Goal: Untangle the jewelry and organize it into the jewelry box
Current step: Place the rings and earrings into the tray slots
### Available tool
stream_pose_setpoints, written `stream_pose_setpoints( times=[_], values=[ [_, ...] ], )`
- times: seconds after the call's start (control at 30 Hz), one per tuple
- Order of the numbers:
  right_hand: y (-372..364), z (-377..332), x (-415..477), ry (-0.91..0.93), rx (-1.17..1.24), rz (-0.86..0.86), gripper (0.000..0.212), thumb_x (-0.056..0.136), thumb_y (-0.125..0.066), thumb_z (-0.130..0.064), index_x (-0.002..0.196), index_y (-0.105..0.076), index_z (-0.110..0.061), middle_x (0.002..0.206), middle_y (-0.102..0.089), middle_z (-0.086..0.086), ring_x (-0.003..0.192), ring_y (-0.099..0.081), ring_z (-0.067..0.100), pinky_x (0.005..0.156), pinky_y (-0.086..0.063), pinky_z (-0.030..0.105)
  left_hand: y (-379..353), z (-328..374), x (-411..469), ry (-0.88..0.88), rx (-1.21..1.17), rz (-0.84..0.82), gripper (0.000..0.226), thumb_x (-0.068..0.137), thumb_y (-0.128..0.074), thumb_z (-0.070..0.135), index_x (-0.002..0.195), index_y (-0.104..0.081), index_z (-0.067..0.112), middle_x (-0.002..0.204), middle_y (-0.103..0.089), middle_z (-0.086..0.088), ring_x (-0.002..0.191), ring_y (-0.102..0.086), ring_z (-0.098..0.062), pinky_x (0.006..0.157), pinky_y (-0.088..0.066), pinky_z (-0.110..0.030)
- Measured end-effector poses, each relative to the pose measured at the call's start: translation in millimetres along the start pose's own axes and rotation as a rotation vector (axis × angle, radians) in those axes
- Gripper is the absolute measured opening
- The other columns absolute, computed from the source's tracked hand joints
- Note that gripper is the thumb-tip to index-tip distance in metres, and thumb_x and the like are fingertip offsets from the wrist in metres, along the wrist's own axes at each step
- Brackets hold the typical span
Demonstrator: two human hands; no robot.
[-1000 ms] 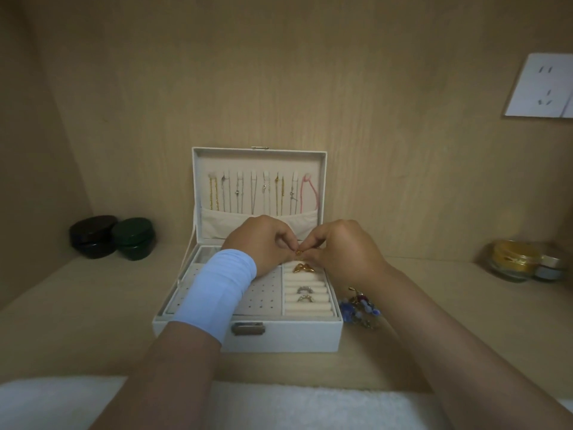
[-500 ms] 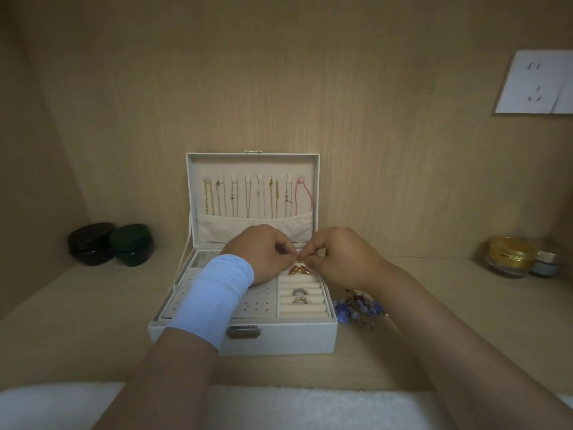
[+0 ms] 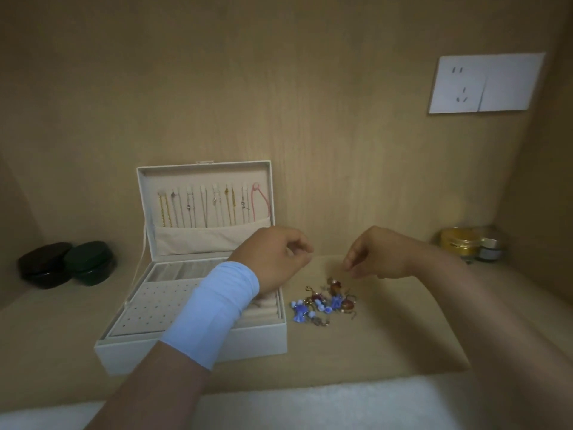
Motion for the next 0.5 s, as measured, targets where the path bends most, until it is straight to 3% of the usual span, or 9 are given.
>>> stream_pose_setpoints(
  times=[0.07,0.2,0.33,0.43,0.5],
  values=[
    [-4,6,0,-0.03,-0.059,-0.063,0.015,0.081,-0.078,-0.015,0.091,-0.078,-0.026,0.077,-0.066,-0.016,0.065,-0.058,-0.003,0.049,-0.039,0.006,-16,15,8,-0.016,0.02,-0.043,0.014,0.09,-0.064,0.033,0.102,-0.072,0.032,0.093,-0.064,0.02,0.083,-0.057,0.001,0.082,-0.045,-0.02],
    [-17,13,3,-0.076,-0.106,-0.146,0.013,0.075,-0.082,-0.026,0.086,-0.077,-0.032,0.074,-0.067,-0.019,0.073,-0.063,0.001,0.067,-0.047,0.016,-48,35,23,0.02,0.092,-0.18,0.014,0.089,-0.063,0.026,0.098,-0.073,0.029,0.098,-0.068,0.014,0.087,-0.062,-0.008,0.081,-0.046,-0.022],
    [-26,16,9,-0.141,-0.134,-0.158,0.02,0.069,-0.085,-0.036,0.08,-0.076,-0.021,0.082,-0.074,-0.002,0.082,-0.07,0.016,0.074,-0.054,0.028,-72,35,30,0.091,0.205,-0.27,0.017,0.085,-0.061,0.023,0.092,-0.073,0.032,0.099,-0.071,0.008,0.091,-0.065,-0.016,0.089,-0.052,-0.03],
    [-28,18,12,-0.16,-0.142,-0.158,0.035,0.066,-0.086,-0.038,0.092,-0.08,-0.015,0.089,-0.077,0.004,0.087,-0.073,0.019,0.079,-0.058,0.033,-81,29,31,0.122,0.235,-0.297,0.017,0.085,-0.062,0.025,0.093,-0.074,0.034,0.098,-0.071,0.006,0.09,-0.066,-0.018,0.09,-0.053,-0.032],
    [-27,17,11,-0.173,-0.146,-0.182,0.036,0.068,-0.085,-0.039,0.093,-0.08,-0.014,0.089,-0.077,0.005,0.085,-0.073,0.021,0.074,-0.058,0.033,-82,25,30,0.13,0.224,-0.304,0.017,0.084,-0.065,0.025,0.096,-0.076,0.033,0.098,-0.073,0.008,0.089,-0.067,-0.015,0.09,-0.053,-0.029]
  ],
)
Point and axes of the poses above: each hand's wrist, its own x-axis towards the middle knuckle, its own y-axis out of the back of the hand, z = x × y, the point moved 2 cm from there along x, towards the middle knuckle
